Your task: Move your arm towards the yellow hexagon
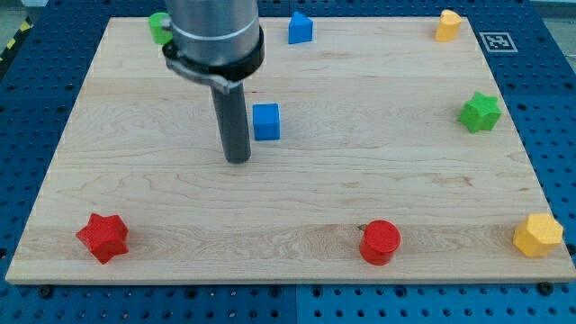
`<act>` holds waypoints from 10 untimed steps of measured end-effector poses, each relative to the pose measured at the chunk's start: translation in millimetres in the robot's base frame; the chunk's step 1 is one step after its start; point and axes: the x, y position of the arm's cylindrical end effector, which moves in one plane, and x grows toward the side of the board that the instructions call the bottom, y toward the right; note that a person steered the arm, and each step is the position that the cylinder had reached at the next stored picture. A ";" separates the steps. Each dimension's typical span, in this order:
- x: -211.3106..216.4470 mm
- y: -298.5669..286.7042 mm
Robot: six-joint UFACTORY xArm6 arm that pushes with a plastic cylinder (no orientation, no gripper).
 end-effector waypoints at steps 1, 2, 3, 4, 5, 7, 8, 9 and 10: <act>2.0 0.0; 2.0 8.7; 6.5 49.6; 21.1 88.5; 25.3 130.2; 25.3 136.5; 25.3 136.9; 25.3 138.0; 25.3 140.2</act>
